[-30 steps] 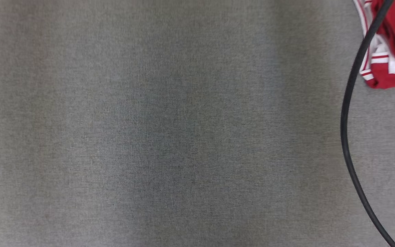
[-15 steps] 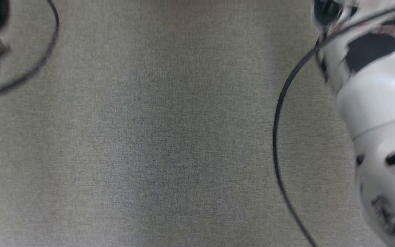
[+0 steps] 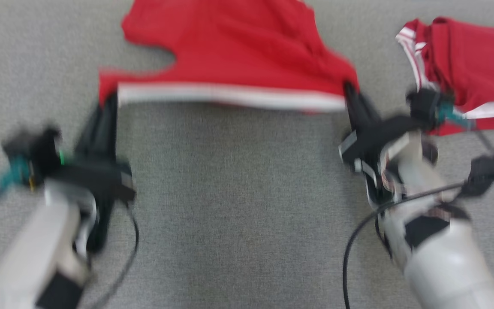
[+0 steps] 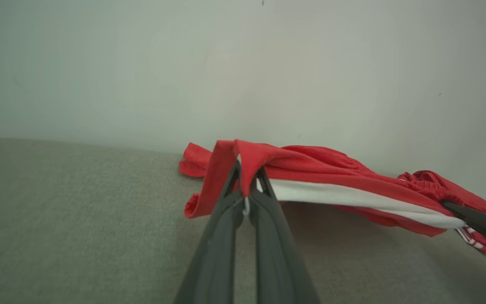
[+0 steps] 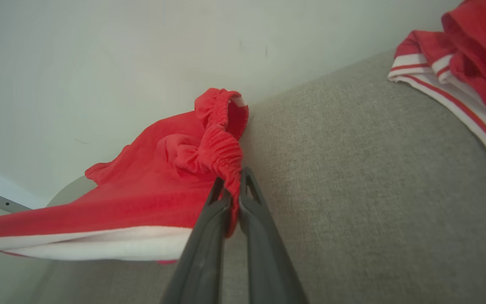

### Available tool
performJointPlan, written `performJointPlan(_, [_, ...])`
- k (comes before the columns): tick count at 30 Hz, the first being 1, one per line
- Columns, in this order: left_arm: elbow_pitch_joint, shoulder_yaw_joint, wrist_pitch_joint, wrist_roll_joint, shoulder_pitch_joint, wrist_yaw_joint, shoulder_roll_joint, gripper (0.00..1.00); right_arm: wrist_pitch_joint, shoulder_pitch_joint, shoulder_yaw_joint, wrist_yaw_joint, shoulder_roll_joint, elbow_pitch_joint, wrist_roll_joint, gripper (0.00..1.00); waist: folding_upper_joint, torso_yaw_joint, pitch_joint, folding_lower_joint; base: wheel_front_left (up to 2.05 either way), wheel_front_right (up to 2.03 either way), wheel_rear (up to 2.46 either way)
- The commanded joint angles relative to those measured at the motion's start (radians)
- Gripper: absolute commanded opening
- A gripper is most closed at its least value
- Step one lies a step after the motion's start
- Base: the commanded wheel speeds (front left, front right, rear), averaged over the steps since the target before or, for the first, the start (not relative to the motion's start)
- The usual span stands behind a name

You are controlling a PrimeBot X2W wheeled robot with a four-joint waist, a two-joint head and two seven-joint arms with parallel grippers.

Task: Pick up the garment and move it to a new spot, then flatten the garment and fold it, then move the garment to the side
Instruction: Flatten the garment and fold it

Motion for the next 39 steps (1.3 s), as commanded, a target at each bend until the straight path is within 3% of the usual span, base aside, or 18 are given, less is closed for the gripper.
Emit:
performJointPlan(1, [-0.035, 0.023, -0.006, -0.017, 0.079, 0.028, 0.022, 0.0, -0.005, 0.062, -0.003, -0.001, -0.02, -0.028, 0.015, 0.0, 0.0001, -0.007, -0.046, 0.0003, 0.0, 0.0, 0.0])
performJointPlan(7, [-0.201, 0.03, -0.006, -0.006, 0.349, 0.098, 0.023, 0.0, 0.022, 0.324, -0.012, -0.001, -0.05, -0.196, 0.053, 0.0, 0.0001, 0.007, -0.106, 0.0003, 0.0, 0.0, 0.0])
performJointPlan(14, [-0.3, 0.05, -0.006, 0.028, 0.584, 0.18, 0.007, 0.0, 0.093, 0.59, -0.067, -0.002, -0.076, -0.417, 0.009, 0.0, 0.0001, 0.014, -0.166, 0.0003, 0.0, 0.0, 0.0])
performJointPlan(21, [-0.31, 0.052, -0.006, 0.044, 0.728, 0.194, 0.002, 0.0, 0.198, 0.807, -0.148, -0.004, -0.043, -0.612, -0.058, 0.0, 0.0001, 0.03, -0.198, 0.0003, 0.0, 0.0, 0.0])
performJointPlan(28, [-0.301, 0.078, -0.006, 0.076, 0.775, 0.194, -0.004, 0.0, 0.322, 0.988, -0.211, -0.004, 0.011, -0.783, -0.1, 0.0, 0.0001, 0.038, -0.202, 0.0003, 0.0, 0.0, 0.0])
performJointPlan(35, [-0.331, 0.115, -0.005, 0.099, 0.707, 0.163, 0.028, 0.0, 0.371, 0.986, -0.233, -0.005, 0.046, -0.86, -0.112, 0.0, 0.0001, 0.016, -0.194, 0.0003, 0.0, 0.0, 0.0])
performJointPlan(39, [-0.352, 0.113, 0.038, 0.127, 0.608, 0.136, 0.076, 0.0, 0.401, 0.947, -0.238, -0.005, 0.056, -0.876, -0.116, 0.0, 0.0001, 0.002, -0.182, 0.0003, 0.0, 0.0, 0.0])
